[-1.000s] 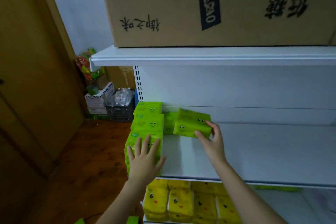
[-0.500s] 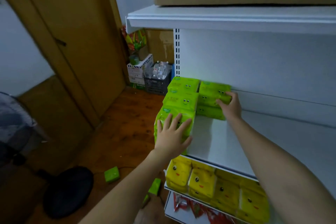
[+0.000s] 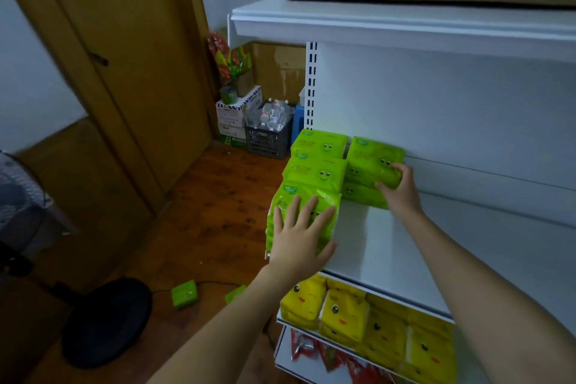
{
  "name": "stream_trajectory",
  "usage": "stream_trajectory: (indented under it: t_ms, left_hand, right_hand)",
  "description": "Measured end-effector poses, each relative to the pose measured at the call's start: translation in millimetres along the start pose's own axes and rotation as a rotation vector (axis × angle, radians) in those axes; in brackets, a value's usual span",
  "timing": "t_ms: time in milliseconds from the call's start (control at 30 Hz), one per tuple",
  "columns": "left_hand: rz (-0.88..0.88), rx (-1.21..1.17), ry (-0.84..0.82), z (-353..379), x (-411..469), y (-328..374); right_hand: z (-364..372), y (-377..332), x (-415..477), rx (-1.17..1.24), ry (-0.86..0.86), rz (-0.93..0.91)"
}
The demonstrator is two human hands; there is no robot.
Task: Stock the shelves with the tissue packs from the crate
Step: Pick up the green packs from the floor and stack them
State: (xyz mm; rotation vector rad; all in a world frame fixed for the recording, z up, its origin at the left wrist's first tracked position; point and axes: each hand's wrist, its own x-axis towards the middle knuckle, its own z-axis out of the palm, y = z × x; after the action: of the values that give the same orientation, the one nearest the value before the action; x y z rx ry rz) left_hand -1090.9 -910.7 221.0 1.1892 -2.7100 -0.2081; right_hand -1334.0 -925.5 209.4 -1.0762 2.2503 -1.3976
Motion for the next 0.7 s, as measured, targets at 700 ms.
stream_trajectory:
  t_ms: [700]
  left_hand:
    - [-0.196,-0.347,-0.132,3.2,-130.2,-296.1]
  right_hand:
    - [257.8,-149.2,-249.3,0.093,-0.559,-0.200]
